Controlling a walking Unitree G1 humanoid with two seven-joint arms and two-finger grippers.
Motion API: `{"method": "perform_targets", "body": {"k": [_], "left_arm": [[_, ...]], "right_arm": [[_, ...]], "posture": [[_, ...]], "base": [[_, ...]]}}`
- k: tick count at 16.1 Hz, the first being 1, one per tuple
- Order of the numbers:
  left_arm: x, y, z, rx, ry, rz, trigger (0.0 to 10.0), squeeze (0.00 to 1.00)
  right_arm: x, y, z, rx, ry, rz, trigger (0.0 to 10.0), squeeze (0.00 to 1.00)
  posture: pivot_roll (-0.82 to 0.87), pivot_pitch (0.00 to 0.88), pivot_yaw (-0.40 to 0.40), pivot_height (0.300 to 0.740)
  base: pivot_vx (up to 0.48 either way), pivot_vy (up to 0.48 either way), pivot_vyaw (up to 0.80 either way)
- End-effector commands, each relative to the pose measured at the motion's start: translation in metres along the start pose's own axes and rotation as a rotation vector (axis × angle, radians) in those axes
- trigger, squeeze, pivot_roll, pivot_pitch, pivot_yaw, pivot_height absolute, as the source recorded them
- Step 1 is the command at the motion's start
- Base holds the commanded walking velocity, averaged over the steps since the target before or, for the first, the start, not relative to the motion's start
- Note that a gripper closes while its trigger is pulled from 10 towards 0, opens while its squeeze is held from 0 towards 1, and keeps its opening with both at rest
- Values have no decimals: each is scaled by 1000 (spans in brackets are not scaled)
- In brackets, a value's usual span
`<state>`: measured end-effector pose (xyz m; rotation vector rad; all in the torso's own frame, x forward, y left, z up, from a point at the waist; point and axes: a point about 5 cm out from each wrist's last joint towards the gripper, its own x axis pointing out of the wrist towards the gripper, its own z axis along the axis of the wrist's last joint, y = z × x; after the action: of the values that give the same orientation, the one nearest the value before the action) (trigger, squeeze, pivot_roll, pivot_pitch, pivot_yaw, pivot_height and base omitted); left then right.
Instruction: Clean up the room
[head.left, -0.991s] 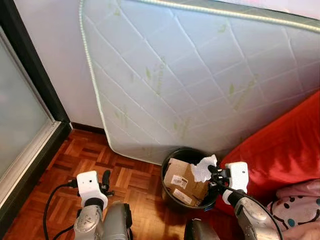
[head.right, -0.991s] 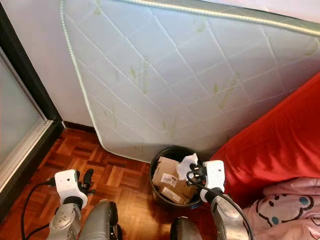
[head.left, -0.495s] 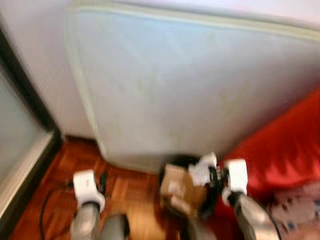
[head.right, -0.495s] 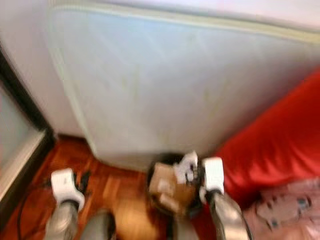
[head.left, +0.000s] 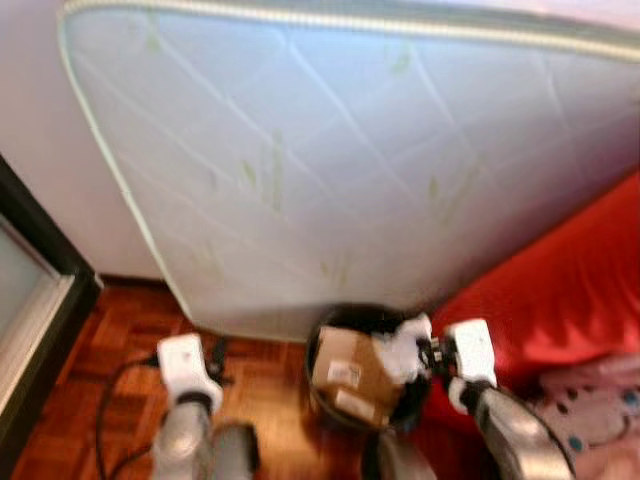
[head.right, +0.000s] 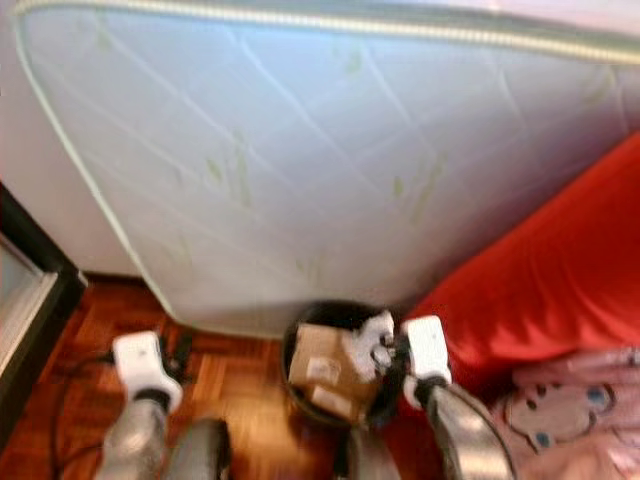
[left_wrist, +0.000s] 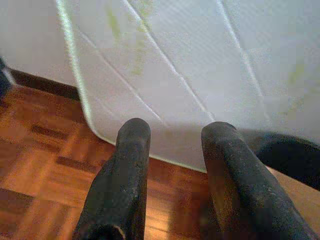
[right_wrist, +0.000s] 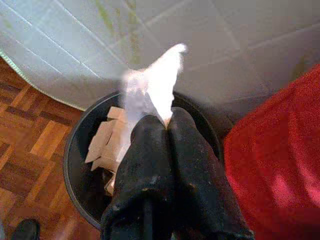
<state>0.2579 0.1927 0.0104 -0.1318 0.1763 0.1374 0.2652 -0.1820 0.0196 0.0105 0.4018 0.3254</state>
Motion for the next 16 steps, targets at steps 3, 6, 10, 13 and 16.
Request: {"method": "perform_targets", "body": {"k": [3,6,10,13,16], "left_arm": [[-5,3,-6,5,35,0,10000,0],[-7,4,-7,7,39,0,10000,0],[-7,5,-6,11,34,1,10000,0],[-7,4,-5,11,32,0,10000,0],[-6,5,-4,14,28,-2,10000,0]], "right_arm": [[-3,0,-3,2,36,-18,10000,0],[-3,4,-4,107,-6,-3,10000,0],[-3,6,0,126,-64,5,10000,0],[-4,5,1,150,-88,-32,10000,0],[-4,6,7,144,-179,-43,10000,0]], "posture": [[63,154,-115,625],[73,160,-112,625],[83,165,-113,625],[85,165,-112,625],[84,166,-109,625]], "base": [[0,0,0],[0,0,0],[0,0,0],[0,0,0],[0,0,0]]}}
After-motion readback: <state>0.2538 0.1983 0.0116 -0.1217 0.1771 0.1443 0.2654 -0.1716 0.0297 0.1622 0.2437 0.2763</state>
